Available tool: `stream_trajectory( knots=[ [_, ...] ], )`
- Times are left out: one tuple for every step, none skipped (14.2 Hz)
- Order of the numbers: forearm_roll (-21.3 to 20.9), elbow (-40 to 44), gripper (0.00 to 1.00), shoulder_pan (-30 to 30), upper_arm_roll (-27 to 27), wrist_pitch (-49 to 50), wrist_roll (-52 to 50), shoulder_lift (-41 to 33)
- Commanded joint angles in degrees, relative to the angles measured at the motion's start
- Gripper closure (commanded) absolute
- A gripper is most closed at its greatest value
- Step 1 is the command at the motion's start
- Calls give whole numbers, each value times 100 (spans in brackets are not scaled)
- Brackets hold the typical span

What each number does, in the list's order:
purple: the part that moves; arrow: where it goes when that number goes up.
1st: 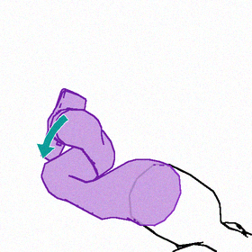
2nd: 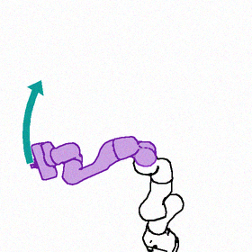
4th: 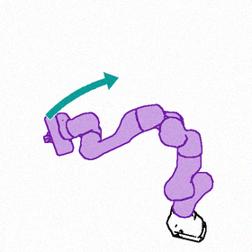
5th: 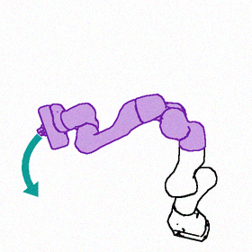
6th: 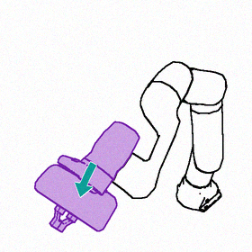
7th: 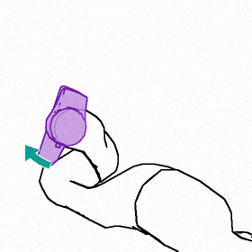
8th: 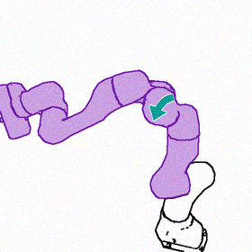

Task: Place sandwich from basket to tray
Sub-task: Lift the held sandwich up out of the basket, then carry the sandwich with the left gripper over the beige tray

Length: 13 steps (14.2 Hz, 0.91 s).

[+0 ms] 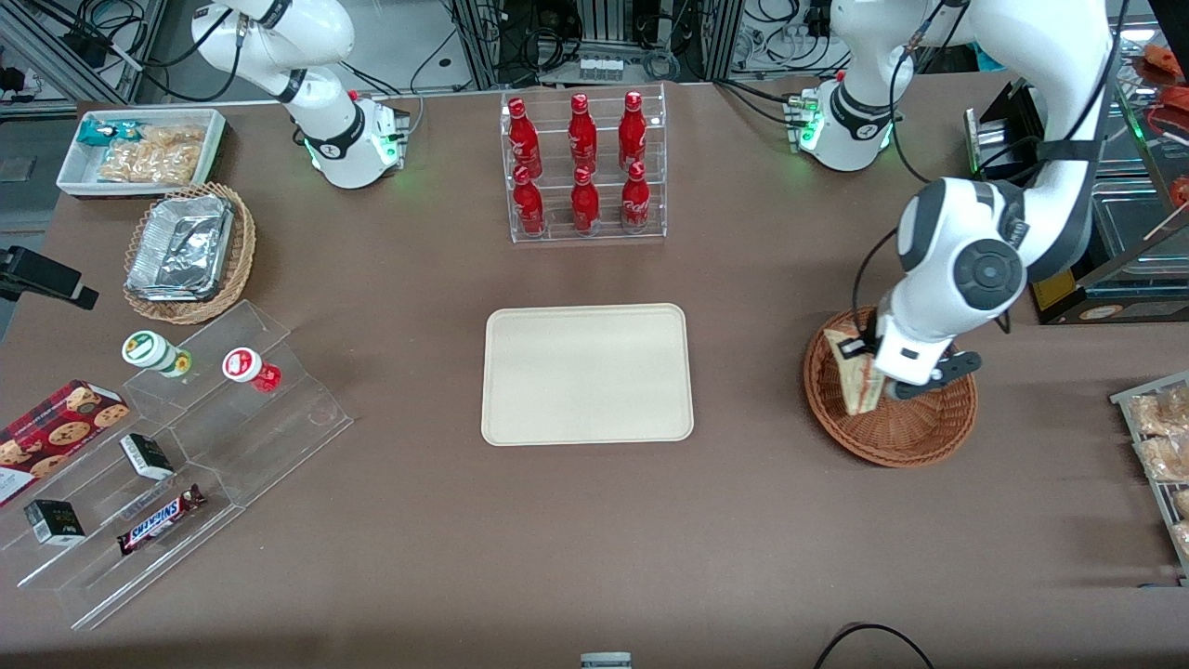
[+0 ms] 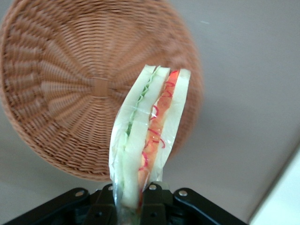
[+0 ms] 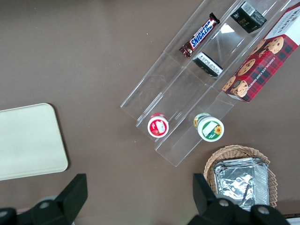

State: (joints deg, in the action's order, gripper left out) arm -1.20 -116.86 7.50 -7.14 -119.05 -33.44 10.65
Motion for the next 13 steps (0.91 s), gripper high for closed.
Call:
stream_trajectory(
  knots=[
    [-29, 435, 94, 619, 46, 111, -55, 367],
    [-64, 540, 95, 891, 46, 49, -301, 490],
    [-64, 681, 95, 1138, 46, 23, -590, 604],
    [-64, 839, 95, 1314, 46, 22, -845, 744],
    [-64, 1032, 95, 1551, 46, 22, -1118, 928],
    [-73, 1251, 95, 1831, 46, 22, -1399, 1174],
    [-73, 1453, 96, 2078, 46, 22, -1654, 1385],
    [-73, 1673, 96, 2281, 46, 14, -1918, 1579],
    [-82, 1936, 96, 2448, 46, 13, -2207, 1772],
    [-82, 2208, 96, 2632, 46, 13, -2463, 1974],
    [-82, 2446, 96, 2791, 54, 13, -2648, 2168],
    [-82, 2675, 96, 2958, 55, 13, -2867, 2326],
    [-82, 2851, 96, 3081, 55, 13, -3026, 2476]
  ],
)
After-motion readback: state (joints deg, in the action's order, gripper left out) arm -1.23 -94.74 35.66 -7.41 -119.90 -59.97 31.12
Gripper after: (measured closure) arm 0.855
